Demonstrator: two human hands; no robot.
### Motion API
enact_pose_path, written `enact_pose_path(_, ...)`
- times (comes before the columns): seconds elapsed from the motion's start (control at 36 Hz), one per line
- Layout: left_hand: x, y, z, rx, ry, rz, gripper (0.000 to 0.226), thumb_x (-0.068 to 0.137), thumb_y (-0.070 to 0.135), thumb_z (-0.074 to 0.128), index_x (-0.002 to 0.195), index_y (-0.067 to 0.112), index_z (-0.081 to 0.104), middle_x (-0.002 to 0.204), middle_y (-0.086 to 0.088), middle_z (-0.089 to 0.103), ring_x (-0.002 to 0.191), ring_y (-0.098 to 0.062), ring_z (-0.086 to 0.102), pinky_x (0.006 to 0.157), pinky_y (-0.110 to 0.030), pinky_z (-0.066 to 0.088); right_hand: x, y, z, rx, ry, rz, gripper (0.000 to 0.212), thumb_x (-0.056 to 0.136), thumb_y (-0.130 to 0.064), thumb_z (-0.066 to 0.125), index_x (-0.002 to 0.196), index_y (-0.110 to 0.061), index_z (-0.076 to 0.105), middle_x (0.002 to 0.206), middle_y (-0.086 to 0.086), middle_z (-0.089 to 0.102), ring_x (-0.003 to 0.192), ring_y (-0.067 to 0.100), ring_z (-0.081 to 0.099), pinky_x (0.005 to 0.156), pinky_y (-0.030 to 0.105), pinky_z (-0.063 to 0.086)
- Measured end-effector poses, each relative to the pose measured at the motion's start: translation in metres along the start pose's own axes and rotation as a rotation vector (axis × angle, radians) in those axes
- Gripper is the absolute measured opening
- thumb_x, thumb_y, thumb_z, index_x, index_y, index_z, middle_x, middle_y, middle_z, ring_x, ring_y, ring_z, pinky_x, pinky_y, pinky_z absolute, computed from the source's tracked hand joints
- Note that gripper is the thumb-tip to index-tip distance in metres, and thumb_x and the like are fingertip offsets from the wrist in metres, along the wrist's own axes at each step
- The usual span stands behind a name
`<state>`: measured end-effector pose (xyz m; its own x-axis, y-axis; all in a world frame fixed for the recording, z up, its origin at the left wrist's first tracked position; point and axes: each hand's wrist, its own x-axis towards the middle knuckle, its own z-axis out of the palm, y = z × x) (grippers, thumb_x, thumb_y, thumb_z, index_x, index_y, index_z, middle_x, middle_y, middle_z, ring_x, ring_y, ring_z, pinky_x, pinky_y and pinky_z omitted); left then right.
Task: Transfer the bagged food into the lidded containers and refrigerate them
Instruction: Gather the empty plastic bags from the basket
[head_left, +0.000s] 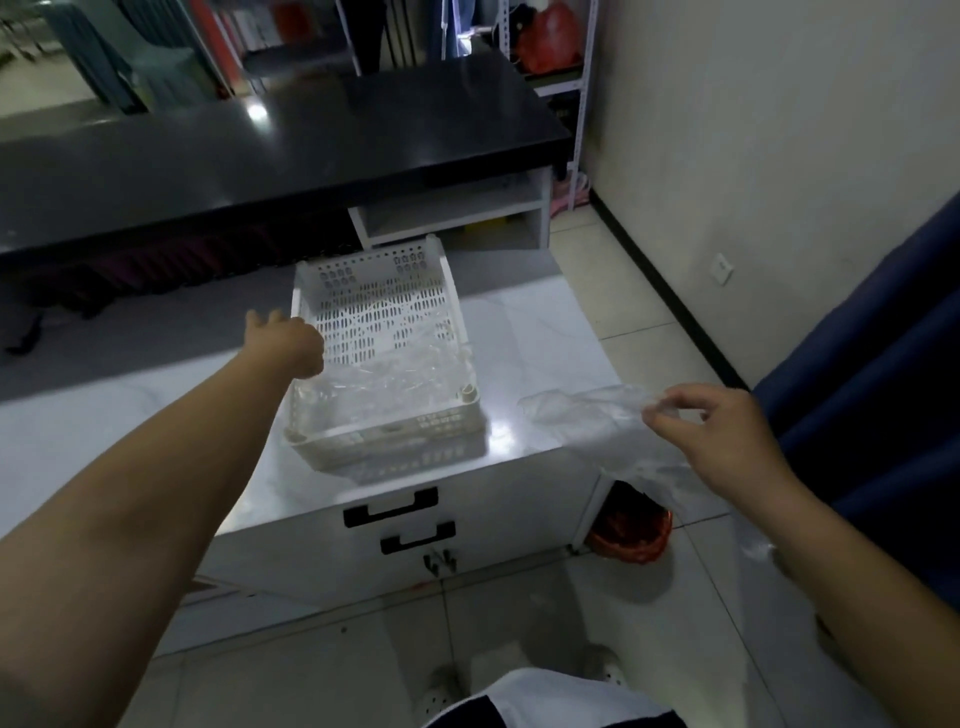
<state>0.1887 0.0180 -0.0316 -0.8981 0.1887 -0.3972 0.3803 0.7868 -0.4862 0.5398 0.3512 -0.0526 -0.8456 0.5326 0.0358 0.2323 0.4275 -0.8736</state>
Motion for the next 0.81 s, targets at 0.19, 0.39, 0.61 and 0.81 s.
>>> enact_pose_path(0.19, 0.004, -0.005, 0.009, 0.054, 0.153, 0.048, 0.023, 0.095, 0.023, 0.054, 0.112, 0.025, 0.069, 0.136, -0.006, 0.057, 0.14, -0.034, 0.035, 0.12, -0.06, 0.009, -0.003, -0.015, 0.005, 0.114, 0.099, 0.104, 0.012, 0.088, -0.023, 0.075, 0.097, -0.016, 0.075, 0.099, -0.003, 0.073, 0.099, 0.015, 0.066, 0.088, 0.033, 0.051)
enact_pose_path(0.39, -0.043, -0.008, -0.015, -1.034, 0.097, 0.297, 0.017, 0.091, 0.026, 0.072, 0.1, 0.012, 0.073, 0.108, -0.008, 0.07, 0.09, -0.02, 0.062, 0.071, -0.028, 0.048, 0.013, -0.042, 0.011, 0.204, 0.339, 0.06, 0.023, 0.085, -0.026, 0.079, 0.102, -0.011, 0.075, 0.1, 0.003, 0.074, 0.097, 0.02, 0.07, 0.095, 0.05, 0.055)
enact_pose_path(0.61, -0.127, -0.027, -0.057, -1.989, -0.147, 0.544, 0.007, 0.09, 0.018, 0.069, 0.086, 0.014, 0.072, 0.123, -0.023, 0.064, 0.113, -0.034, 0.065, 0.081, -0.058, 0.059, 0.049, -0.109, 0.023, 0.38, 0.48, -0.156, 0.017, 0.082, -0.027, 0.081, 0.092, -0.014, 0.075, 0.093, -0.002, 0.072, 0.085, 0.004, 0.066, 0.081, 0.027, 0.057)
enact_pose_path(0.81, -0.176, -0.004, -0.079, -2.421, -0.444, 0.446, 0.036, 0.095, 0.021, 0.06, 0.121, -0.003, 0.062, 0.112, -0.019, 0.067, 0.087, -0.032, 0.072, 0.071, -0.048, 0.063, 0.041, -0.177, 0.058, 0.377, 0.259, -0.503, 0.013, 0.089, -0.008, 0.073, 0.091, -0.021, 0.073, 0.099, -0.006, 0.074, 0.1, 0.013, 0.07, 0.091, 0.031, 0.054)
